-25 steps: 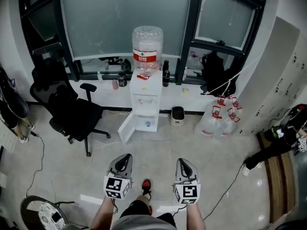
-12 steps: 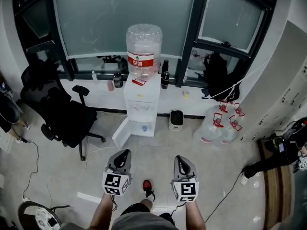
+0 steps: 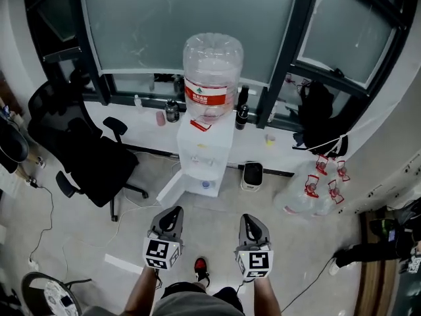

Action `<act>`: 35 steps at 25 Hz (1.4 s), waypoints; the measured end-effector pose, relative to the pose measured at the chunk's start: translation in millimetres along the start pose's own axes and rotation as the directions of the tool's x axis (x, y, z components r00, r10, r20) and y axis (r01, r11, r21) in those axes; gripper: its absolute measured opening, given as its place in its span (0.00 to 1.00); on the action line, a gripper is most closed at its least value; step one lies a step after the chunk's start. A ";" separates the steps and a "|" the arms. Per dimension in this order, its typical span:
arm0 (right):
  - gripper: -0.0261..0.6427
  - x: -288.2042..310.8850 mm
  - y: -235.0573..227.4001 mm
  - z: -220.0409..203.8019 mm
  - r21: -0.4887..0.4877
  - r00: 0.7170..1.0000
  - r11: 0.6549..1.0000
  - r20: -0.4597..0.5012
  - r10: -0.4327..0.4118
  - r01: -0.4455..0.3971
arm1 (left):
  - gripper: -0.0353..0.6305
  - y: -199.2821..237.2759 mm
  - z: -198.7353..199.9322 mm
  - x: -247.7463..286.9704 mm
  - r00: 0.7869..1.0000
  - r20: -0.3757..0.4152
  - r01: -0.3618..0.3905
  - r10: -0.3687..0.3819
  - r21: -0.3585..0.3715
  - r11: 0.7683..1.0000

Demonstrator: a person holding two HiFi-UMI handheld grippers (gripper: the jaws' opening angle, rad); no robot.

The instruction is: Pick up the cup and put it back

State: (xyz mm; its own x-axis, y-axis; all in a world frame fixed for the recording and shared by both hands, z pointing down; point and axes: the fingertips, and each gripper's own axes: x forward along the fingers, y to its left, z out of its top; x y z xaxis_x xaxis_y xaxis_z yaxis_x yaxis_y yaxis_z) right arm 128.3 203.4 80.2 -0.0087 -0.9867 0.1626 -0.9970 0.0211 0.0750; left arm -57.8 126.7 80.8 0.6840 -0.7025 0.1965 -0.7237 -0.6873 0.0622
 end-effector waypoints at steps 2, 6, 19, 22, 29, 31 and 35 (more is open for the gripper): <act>0.07 19.1 -2.1 -0.1 -0.004 1.000 1.000 -0.006 0.018 -0.018 | 0.10 10.2 -0.9 12.1 1.000 -0.003 -0.016 0.016 -0.013 1.000; 0.07 49.6 -2.1 -0.2 -0.005 0.999 0.999 -0.008 0.051 -0.051 | 0.10 28.7 -3.7 29.8 0.999 -0.015 -0.046 0.046 -0.020 0.999; 0.07 157.0 -2.2 -47.2 0.002 0.987 0.988 -0.046 0.155 -0.155 | 0.10 84.9 -45.8 91.0 0.989 -0.057 -0.140 0.137 -0.051 0.989; 0.07 187.5 -4.1 -76.4 0.011 0.982 0.984 -0.062 0.178 -0.178 | 0.10 97.4 -68.0 113.6 0.986 -0.060 -0.157 0.154 -0.056 0.986; 0.07 265.8 -4.1 -162.5 0.008 0.966 0.969 -0.077 0.246 -0.246 | 0.10 125.7 -144.5 173.3 0.980 -0.083 -0.189 0.183 -0.067 0.980; 0.07 286.0 -4.4 -190.2 0.008 0.962 0.966 -0.080 0.260 -0.260 | 0.10 132.9 -172.2 191.9 0.978 -0.089 -0.193 0.187 -0.062 0.979; 0.07 315.8 -2.1 -248.2 0.001 0.953 0.957 -0.087 0.289 -0.291 | 0.10 142.6 -229.2 221.4 0.976 -0.099 -0.202 0.194 -0.069 0.977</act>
State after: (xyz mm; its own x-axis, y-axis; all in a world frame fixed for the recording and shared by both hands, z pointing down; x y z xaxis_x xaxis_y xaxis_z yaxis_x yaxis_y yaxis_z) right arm 146.9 -68.2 375.6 -0.2901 -0.9203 0.2624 -0.9515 0.3067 0.0235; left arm -30.5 -84.5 357.4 0.5178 -0.8007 0.3012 -0.8513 -0.5173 0.0883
